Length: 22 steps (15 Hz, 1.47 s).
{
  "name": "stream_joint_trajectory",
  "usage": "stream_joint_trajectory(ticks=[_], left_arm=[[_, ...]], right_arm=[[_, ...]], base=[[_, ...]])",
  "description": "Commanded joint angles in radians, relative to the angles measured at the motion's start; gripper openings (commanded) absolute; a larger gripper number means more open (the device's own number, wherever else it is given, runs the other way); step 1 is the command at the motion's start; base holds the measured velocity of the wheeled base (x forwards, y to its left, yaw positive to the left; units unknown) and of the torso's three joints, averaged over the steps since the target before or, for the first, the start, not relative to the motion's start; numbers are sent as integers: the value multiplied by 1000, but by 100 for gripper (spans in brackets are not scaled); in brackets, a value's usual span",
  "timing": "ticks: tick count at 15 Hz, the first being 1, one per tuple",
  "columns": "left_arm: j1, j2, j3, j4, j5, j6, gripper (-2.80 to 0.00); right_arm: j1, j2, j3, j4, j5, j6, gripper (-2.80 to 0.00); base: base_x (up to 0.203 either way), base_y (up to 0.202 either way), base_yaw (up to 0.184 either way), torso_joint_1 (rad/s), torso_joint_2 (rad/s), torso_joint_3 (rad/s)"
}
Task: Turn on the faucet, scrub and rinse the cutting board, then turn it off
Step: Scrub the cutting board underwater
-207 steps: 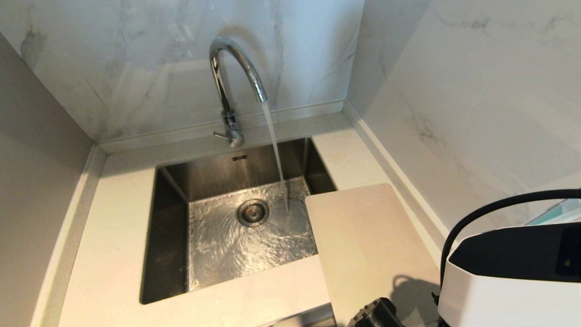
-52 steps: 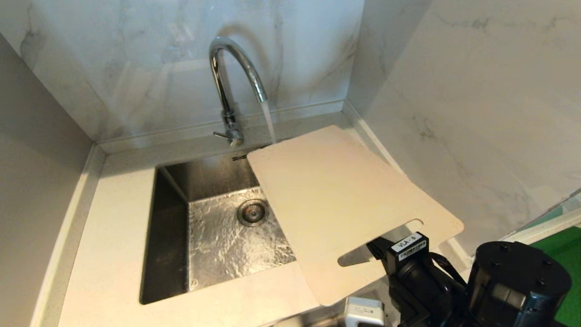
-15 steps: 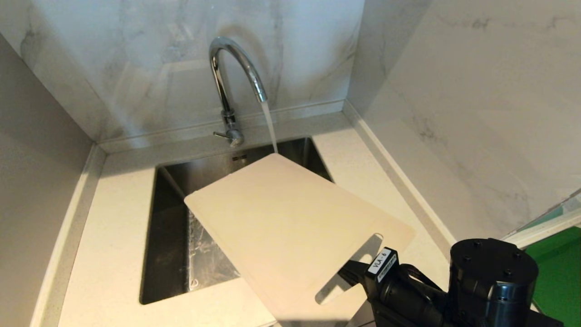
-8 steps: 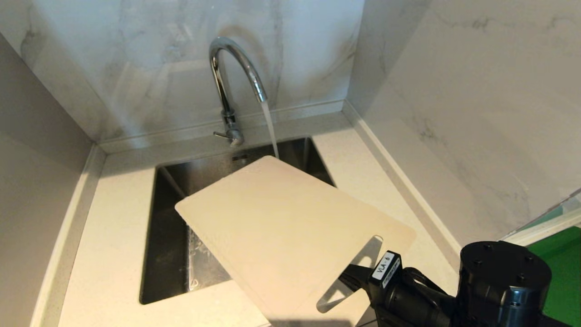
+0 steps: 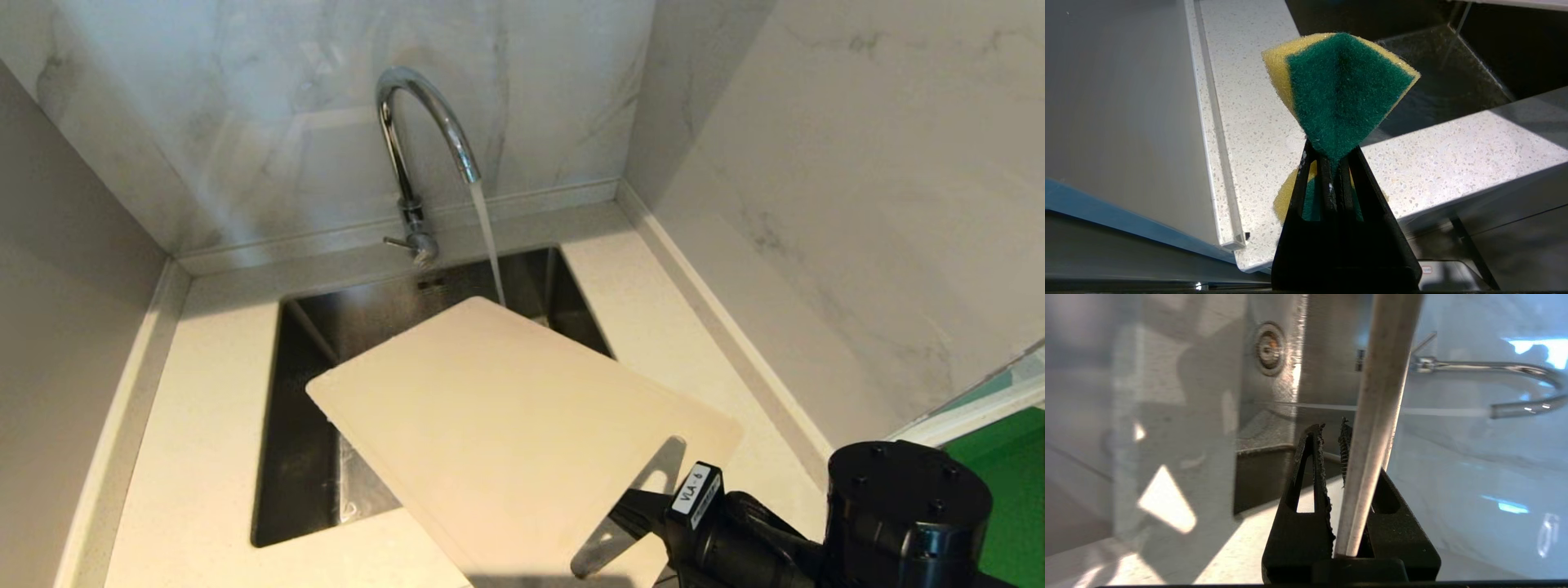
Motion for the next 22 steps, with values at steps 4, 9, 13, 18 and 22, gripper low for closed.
stream_joint_trajectory(ticks=[4,9,13,18,22], left_arm=[[0,-1,0,-1,0,0,-280],[0,-1,0,-1,0,0,-280],[0,-1,0,-1,0,0,-280],[0,-1,0,-1,0,0,-280],[0,-1,0,-1,0,0,-280]], right_arm=[[-22,1,18,-8,71,50,-280],[-76,23,-42,-15,176,32,-280],[-173,89,-152,-18,329,-7,-280],[-244,107,-136,-16,432,-90,-280],[-247,148,-149,-26,518,-104,-280]], base=[[0,0,0,0,0,0],[0,0,0,0,0,0],[0,0,0,0,0,0],[0,0,0,0,0,0],[0,0,0,0,0,0]])
